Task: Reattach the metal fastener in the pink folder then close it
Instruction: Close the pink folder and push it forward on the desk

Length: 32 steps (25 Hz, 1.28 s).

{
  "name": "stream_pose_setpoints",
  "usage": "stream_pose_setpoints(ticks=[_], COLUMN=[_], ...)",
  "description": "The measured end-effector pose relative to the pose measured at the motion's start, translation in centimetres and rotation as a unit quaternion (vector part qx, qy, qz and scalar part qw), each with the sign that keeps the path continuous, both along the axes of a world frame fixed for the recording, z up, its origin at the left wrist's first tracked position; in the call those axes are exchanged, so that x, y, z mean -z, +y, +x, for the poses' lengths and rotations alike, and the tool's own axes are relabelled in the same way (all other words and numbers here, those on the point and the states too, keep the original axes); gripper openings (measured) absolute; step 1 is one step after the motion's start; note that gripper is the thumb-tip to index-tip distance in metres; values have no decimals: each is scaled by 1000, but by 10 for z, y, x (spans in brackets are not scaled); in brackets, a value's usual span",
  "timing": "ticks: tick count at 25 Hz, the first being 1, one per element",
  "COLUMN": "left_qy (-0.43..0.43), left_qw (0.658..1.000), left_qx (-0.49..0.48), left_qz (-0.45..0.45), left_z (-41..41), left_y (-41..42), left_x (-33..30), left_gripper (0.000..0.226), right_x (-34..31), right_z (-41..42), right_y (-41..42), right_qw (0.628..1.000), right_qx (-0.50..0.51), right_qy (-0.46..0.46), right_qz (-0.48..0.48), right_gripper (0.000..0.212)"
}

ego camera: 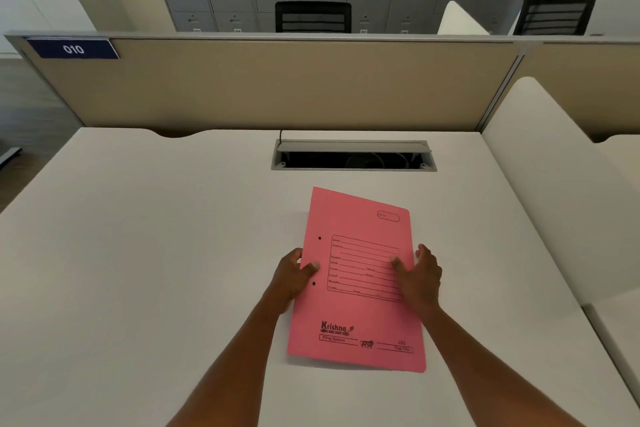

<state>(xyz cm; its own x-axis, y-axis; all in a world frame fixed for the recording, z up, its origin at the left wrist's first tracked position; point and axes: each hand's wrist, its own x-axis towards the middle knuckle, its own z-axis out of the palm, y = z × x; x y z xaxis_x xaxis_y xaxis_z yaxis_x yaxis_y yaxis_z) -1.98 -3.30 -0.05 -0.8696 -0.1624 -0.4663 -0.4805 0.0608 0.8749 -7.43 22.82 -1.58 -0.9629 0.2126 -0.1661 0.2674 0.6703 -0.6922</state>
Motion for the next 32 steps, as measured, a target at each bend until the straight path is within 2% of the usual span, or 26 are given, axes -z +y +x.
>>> stream_pose_setpoints(ticks=[2, 5, 8, 11, 13, 16, 21, 28, 32], left_qy=[8, 14, 6, 1, 3, 11, 16, 21, 10], left_qw=[999, 996, 996, 997, 994, 982, 962, 945, 940], left_qx=[-27, -57, -74, -83, -87, -91, -71, -90, -90], left_qz=[23, 61, 58, 7, -60, -164, -263, -315, -330], left_z=[3, 6, 4, 1, -4, -17, -55, -118, -146], left_y=[-19, -50, -83, -117, -140, -174, -244, -327, -357], left_x=[-4, -8, -12, -13, -15, -20, -18, -6, 11], left_gripper=[31, 32, 33, 35, 33, 33, 28, 29, 28], right_x=[-4, -11, -14, -14, -16, -22, -34, -31, -12], right_z=[-3, -7, -11, -15, -19, -30, -66, -134, -158], right_y=[-10, -31, -55, -85, -112, -156, -229, -319, -351], right_qw=[999, 992, 981, 975, 975, 976, 978, 979, 981], right_qx=[1, -57, -92, -115, -129, -150, -161, -176, -178], right_qy=[-11, -52, -80, -79, -66, -47, -33, -11, -6], right_qz=[-53, -97, -152, -172, -165, -151, -129, -100, -75], right_gripper=[68, 45, 41, 40, 43, 46, 49, 61, 58])
